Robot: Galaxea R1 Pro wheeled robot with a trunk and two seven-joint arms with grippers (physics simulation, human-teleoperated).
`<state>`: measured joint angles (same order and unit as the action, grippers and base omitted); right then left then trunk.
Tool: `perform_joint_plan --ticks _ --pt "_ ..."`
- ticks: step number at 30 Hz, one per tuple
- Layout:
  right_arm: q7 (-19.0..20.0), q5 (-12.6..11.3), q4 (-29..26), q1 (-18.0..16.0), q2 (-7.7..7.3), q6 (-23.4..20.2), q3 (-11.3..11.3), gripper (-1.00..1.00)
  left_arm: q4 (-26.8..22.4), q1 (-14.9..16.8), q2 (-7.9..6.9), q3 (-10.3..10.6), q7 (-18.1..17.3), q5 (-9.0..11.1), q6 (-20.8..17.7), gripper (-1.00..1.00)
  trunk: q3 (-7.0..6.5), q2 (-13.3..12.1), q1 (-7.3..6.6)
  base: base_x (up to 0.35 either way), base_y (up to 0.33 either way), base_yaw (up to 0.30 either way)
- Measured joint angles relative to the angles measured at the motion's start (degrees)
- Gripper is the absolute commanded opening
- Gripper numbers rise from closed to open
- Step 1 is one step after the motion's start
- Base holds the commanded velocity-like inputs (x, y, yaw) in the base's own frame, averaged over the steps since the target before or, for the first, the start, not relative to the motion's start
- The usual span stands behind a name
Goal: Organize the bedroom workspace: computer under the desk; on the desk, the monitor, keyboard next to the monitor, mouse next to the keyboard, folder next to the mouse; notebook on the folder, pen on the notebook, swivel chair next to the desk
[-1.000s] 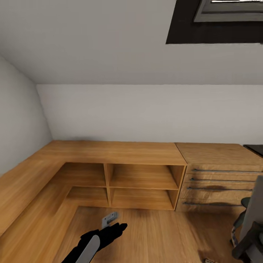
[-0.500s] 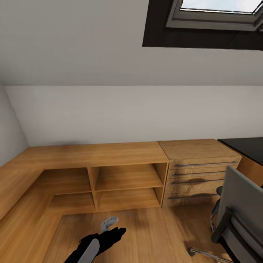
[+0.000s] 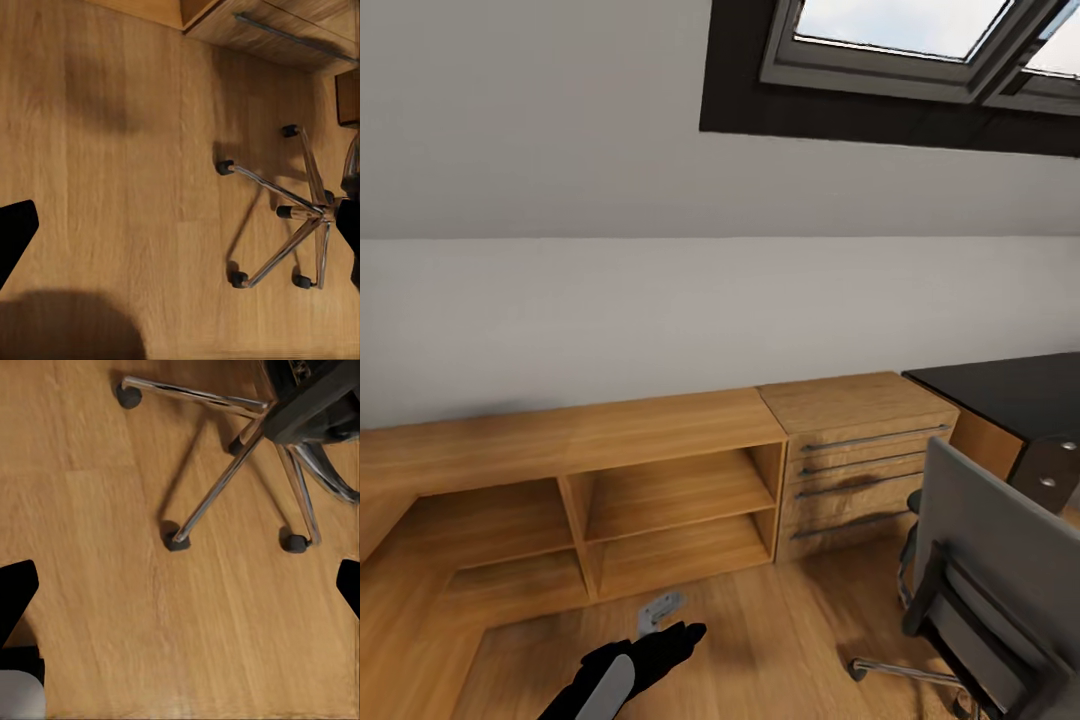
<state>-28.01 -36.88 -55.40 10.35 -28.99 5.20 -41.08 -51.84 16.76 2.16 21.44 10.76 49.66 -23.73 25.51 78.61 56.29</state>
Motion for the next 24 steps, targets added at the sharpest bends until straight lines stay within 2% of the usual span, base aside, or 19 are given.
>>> perform_joint_plan --ticks 9,16,24 --pt "0.2 0.0 0.8 0.0 0.11 0.1 -0.3 1.0 0.0 0.0 0.19 -0.1 0.0 -0.1 0.1 1.0 -0.25 0.0 0.0 0.002 0.007 -0.293" --pt "0.2 -0.1 1.0 0.0 0.07 0.1 -0.2 1.0 0.3 0.0 0.16 0.1 0.0 -0.1 2.4 1.0 -0.44 0.0 0.0 0.0 0.0 -0.293" --pt "0.3 -0.1 1.0 0.0 0.06 0.1 -0.1 1.0 1.0 0.0 0.22 0.0 0.1 0.0 2.7 1.0 -0.66 0.0 0.0 0.0 0.0 -0.293"
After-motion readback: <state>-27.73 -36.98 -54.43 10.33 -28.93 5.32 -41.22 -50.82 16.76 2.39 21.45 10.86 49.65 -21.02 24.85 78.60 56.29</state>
